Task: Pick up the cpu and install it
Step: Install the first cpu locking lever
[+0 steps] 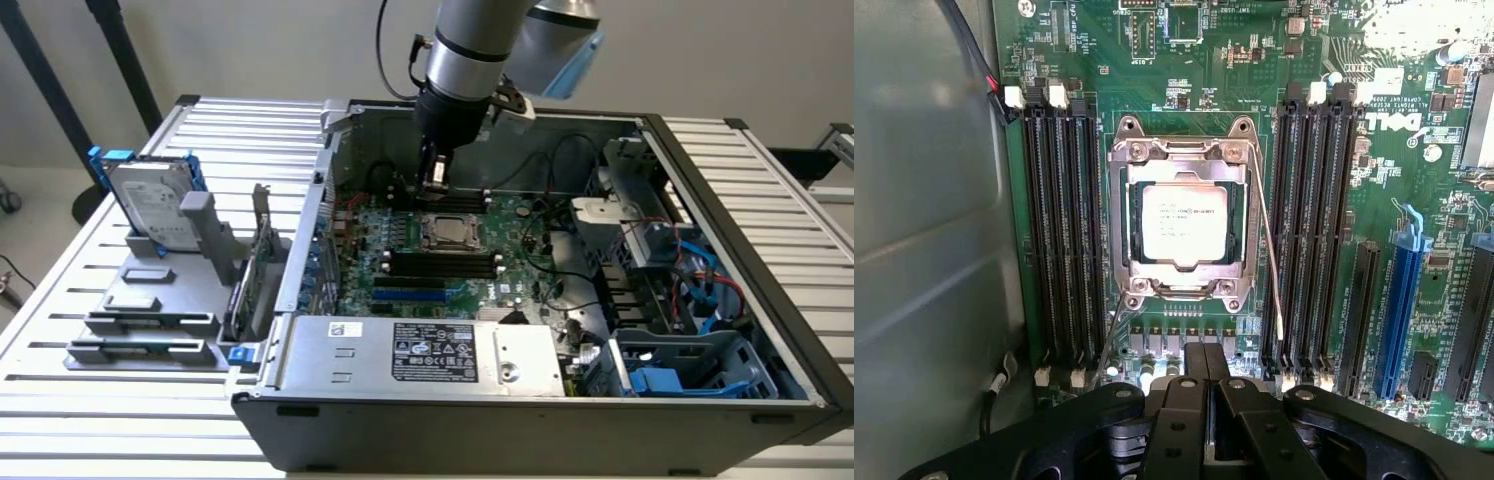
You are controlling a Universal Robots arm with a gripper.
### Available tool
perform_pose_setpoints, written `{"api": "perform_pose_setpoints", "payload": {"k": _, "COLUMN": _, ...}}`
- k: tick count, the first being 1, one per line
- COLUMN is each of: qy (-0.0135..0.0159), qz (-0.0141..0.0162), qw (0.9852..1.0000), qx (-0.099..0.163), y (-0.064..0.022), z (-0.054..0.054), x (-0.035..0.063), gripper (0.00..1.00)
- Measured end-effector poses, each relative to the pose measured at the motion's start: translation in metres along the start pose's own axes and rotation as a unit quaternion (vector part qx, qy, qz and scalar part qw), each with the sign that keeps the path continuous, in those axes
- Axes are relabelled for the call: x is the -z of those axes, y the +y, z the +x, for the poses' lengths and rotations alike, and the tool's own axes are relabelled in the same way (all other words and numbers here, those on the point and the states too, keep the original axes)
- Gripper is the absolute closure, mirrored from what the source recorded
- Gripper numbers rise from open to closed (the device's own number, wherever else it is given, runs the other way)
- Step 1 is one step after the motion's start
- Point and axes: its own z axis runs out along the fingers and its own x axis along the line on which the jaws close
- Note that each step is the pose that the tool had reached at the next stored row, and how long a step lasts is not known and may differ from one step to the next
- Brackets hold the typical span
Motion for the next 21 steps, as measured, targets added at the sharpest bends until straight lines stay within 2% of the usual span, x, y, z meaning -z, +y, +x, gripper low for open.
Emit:
{"api": "perform_pose_setpoints", "payload": {"k": 7, "qy": -0.0001, "qz": 0.0000, "qw": 1.0000, "qx": 0.000, "y": -0.0007, "z": 0.000, "x": -0.0001, "gripper": 0.89}}
{"api": "perform_pose_setpoints", "payload": {"k": 10, "qy": 0.0004, "qz": -0.0009, "qw": 1.0000, "qx": -0.002, "y": -0.0116, "z": 0.000, "x": -0.0032, "gripper": 0.89}}
{"api": "perform_pose_setpoints", "payload": {"k": 13, "qy": 0.0017, "qz": -0.0013, "qw": 0.9999, "qx": -0.012, "y": -0.0152, "z": 0.000, "x": -0.0068, "gripper": 0.89}}
{"api": "perform_pose_setpoints", "payload": {"k": 15, "qy": 0.0034, "qz": -0.0017, "qw": 0.9997, "qx": -0.023, "y": -0.0155, "z": 0.000, "x": -0.0092, "gripper": 0.89}}
{"api": "perform_pose_setpoints", "payload": {"k": 17, "qy": 0.0064, "qz": -0.0023, "qw": 0.9992, "qx": -0.039, "y": -0.0151, "z": -0.001, "x": -0.0114, "gripper": 0.89}}
{"api": "perform_pose_setpoints", "payload": {"k": 21, "qy": 0.0132, "qz": -0.0034, "qw": 0.9971, "qx": -0.075, "y": -0.0143, "z": -0.001, "x": -0.0157, "gripper": 0.89}}
